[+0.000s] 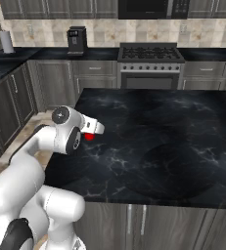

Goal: Pick the beer, bottled water, can from the counter and place them in the open cabinet.

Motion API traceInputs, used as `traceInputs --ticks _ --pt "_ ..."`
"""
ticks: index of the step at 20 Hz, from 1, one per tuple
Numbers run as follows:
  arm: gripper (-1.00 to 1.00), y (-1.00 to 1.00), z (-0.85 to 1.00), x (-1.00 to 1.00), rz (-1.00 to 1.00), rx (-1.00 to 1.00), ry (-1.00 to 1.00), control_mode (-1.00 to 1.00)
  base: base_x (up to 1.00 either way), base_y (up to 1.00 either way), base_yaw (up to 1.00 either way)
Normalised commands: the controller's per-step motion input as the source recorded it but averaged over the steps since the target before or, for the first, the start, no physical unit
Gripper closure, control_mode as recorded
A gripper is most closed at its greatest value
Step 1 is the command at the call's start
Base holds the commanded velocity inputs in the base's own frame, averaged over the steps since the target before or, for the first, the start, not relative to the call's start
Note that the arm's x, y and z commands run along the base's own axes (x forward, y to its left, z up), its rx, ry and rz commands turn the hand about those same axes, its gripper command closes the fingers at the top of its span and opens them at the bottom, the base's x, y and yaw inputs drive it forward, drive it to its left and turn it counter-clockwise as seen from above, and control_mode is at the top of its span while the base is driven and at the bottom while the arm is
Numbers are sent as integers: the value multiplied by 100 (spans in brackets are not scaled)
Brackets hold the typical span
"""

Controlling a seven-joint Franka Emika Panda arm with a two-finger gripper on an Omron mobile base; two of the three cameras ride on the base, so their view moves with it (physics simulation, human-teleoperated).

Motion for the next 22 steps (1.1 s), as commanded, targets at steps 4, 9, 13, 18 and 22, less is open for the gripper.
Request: traceInputs --ticks 4,9,13,18,22 --pt "100 0 50 -58 0 0 0 -100 0 0 0" --pt "100 0 48 -43 0 0 0 -100 0 0 0" --pt "100 0 64 -48 0 0 0 -100 0 0 0" --pt "100 0 54 -47 0 0 0 -100 0 0 0" --pt "100 0 35 -58 0 0 0 -100 0 0 0"
